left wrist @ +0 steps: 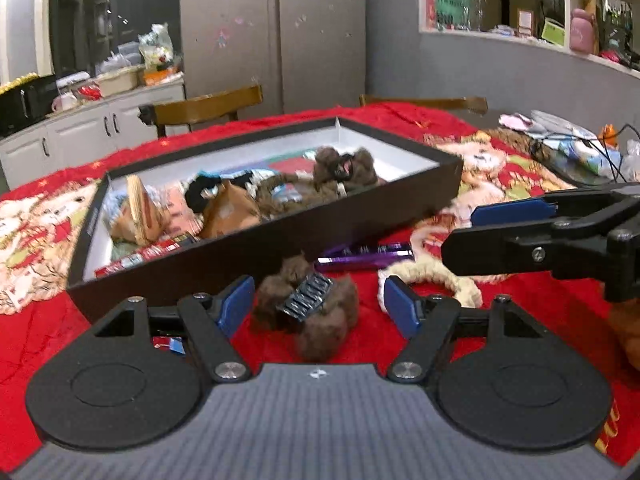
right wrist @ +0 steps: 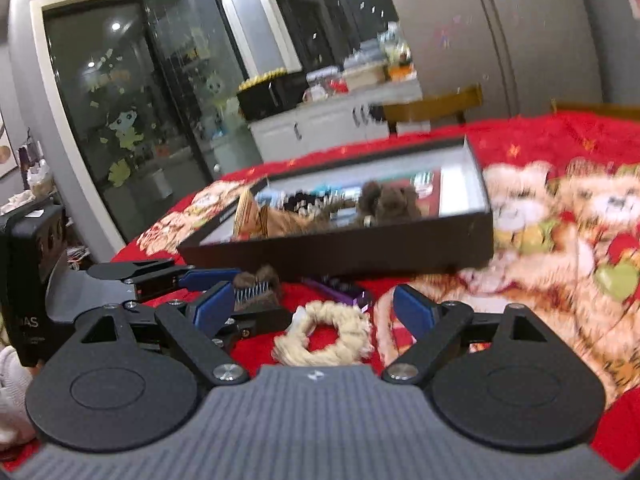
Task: Organize objects
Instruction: 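Grasp the brown crochet piece with black clip with the left tool while the right tool grasps the cream scrunchie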
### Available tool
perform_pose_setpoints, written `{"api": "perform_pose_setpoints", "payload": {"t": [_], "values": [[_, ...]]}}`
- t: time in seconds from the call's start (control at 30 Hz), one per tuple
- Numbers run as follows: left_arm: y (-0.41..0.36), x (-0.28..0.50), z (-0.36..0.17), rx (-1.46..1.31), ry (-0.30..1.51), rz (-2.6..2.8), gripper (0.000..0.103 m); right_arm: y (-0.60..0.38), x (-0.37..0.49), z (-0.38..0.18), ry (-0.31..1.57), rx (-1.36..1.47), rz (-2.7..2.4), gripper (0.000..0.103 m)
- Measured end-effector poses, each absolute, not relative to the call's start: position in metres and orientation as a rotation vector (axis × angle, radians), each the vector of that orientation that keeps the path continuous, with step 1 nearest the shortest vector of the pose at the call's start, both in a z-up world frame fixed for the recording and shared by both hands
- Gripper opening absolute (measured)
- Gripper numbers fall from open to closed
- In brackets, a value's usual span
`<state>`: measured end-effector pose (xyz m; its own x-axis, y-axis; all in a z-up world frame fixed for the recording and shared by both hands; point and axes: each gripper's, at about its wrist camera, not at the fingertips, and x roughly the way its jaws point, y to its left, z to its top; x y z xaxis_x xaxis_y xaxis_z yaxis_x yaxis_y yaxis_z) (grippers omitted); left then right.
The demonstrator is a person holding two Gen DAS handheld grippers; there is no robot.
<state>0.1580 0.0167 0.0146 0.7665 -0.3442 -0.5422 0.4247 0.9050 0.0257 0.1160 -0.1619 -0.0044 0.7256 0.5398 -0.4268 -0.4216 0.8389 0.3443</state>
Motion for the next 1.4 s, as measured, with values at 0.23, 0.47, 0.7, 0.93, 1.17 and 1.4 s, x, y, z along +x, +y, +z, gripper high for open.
{"api": "perform_pose_setpoints", "payload": {"t": [0.23,0.47,0.7,0.93,1.17,1.4], "values": [[0.014,0.166,0.005,0.180,0.598,-0.422,0.076,-0.158,0.123,-0.013,0.594,0.235,0.582,0.092],[0.013,0.166,0.002,0.190,0.611,-0.371,0.062,-0.156,0.123,-0.015,0.607,0.246,0.582,0.092],[0.011,0.161,0.003,0.195,0.598,-0.362,0.052,-0.150,0.120,-0.015,0.606,0.216,0.538,0.070],[0.012,0.161,0.002,0.190,0.600,-0.350,0.053,-0.138,0.124,-0.019,0.652,0.122,0.513,0.062],[0.012,0.162,0.002,0.187,0.599,-0.328,0.053,-0.124,0.119,-0.018,0.642,0.009,0.472,0.054],[0.014,0.162,0.001,0.181,0.596,-0.300,0.052,-0.124,0.117,-0.017,0.634,0.010,0.523,0.019]]}}
